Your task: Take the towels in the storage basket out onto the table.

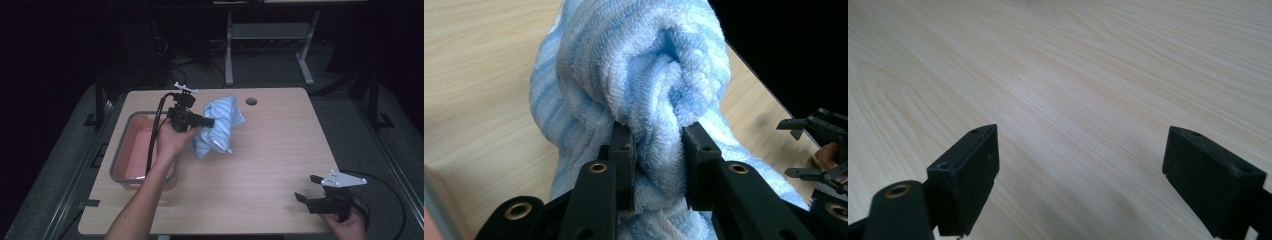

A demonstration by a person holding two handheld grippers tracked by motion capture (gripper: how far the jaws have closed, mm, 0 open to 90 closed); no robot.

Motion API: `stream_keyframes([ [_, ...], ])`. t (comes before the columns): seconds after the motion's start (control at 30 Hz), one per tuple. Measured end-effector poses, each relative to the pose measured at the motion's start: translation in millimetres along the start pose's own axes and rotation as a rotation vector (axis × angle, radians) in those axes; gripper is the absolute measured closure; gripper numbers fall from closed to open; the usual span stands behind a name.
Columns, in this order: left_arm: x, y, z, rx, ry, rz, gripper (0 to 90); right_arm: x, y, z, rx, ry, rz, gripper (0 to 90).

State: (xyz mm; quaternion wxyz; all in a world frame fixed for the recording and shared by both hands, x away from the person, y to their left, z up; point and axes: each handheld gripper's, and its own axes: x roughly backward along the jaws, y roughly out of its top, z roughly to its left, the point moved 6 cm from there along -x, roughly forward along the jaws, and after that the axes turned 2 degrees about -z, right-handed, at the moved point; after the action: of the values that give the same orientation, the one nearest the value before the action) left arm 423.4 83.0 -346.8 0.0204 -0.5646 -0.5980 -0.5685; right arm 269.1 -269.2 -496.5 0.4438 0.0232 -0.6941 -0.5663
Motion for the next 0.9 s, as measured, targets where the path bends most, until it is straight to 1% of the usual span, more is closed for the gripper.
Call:
stream_keyframes([
  [0.13, -6.0, 0.5, -2.1, -0.003, -0.007, 0.007, 70.5, 1.8, 0.4, 0.7, -0.002, 0.001, -0.004, 14.4],
  [0.27, -14.2, 0.2, -3.8, -0.012, 0.000, 0.016, 70.5, 3.0, 0.3, -0.5, 0.003, -0.003, -0.010, 14.4],
  [0.3, -15.9, -0.3, -4.0, -0.015, -0.001, 0.026, 70.5, 3.5, 0.5, -0.4, 0.000, -0.004, -0.012, 14.4],
  [0.33, -18.8, -0.6, -5.0, -0.010, -0.003, 0.026, 70.5, 3.7, 0.4, -0.4, -0.002, -0.004, -0.012, 14.4],
  [0.47, -28.2, -0.9, -9.6, -0.012, -0.019, 0.036, 70.8, 4.4, -0.7, -0.9, -0.006, -0.007, -0.008, 14.4],
  [0.57, -35.7, -0.9, -12.9, -0.022, -0.016, 0.047, 70.8, 5.4, -0.5, -2.1, -0.003, -0.008, -0.016, 14.4],
  [0.63, -38.6, -1.0, -14.0, -0.029, -0.021, 0.057, 70.9, 5.9, -0.4, -2.3, -0.005, -0.009, -0.016, 14.4],
  [0.8, -48.3, -2.7, -17.0, -0.028, -0.026, 0.069, 71.1, 5.2, -0.5, -2.4, -0.003, -0.008, -0.015, 14.4],
  [0.9, -57.0, -4.7, -19.6, -0.024, -0.031, 0.075, 71.1, 5.0, -0.1, -2.0, -0.003, -0.006, -0.015, 14.4],
])
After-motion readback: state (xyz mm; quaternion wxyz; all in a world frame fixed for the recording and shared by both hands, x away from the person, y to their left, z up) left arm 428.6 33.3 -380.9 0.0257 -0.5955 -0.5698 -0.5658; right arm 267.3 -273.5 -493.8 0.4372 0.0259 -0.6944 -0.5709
